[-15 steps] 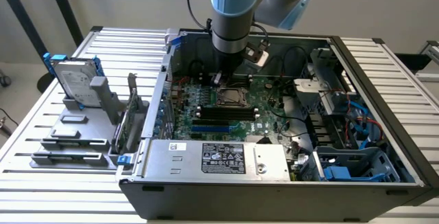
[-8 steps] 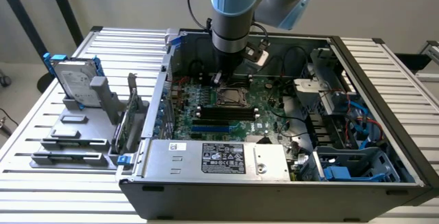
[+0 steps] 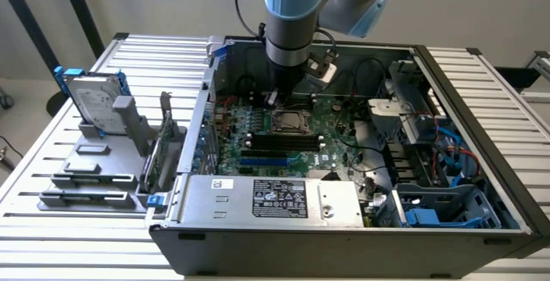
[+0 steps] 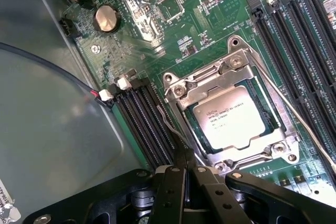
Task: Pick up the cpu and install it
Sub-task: 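Install the first cpu locking lever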
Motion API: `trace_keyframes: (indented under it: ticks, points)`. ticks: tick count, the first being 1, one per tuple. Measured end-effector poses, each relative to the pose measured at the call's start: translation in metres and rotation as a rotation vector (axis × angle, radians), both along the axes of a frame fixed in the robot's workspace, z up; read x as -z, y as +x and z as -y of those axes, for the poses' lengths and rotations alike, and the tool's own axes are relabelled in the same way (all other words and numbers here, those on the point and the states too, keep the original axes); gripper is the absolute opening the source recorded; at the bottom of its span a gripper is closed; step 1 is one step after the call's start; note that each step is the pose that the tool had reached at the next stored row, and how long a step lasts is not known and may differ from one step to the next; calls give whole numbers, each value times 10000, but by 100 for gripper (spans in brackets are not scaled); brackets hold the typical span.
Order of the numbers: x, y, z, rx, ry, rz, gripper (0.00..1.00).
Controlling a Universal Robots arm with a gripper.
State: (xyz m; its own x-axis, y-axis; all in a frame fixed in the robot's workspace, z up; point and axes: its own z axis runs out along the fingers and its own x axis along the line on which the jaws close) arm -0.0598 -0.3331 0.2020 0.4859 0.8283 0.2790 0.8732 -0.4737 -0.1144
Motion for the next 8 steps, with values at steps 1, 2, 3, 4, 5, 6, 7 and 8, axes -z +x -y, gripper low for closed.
trace_keyframes:
  ticks: [1, 2, 3, 4, 5, 6, 7, 8]
  points:
    - [1, 3, 0, 0, -5, 0, 11]
    - [2, 7, 0, -1, -9, 0, 11]
    - [4, 12, 0, 0, -12, -1, 11]
    - [7, 15, 0, -1, -14, -1, 11]
    - [10, 20, 0, -1, -15, 0, 11]
    - [14, 24, 0, -1, -17, 0, 11]
    - [18, 27, 0, -1, -21, 0, 11]
    - [23, 31, 0, -1, -24, 0, 11]
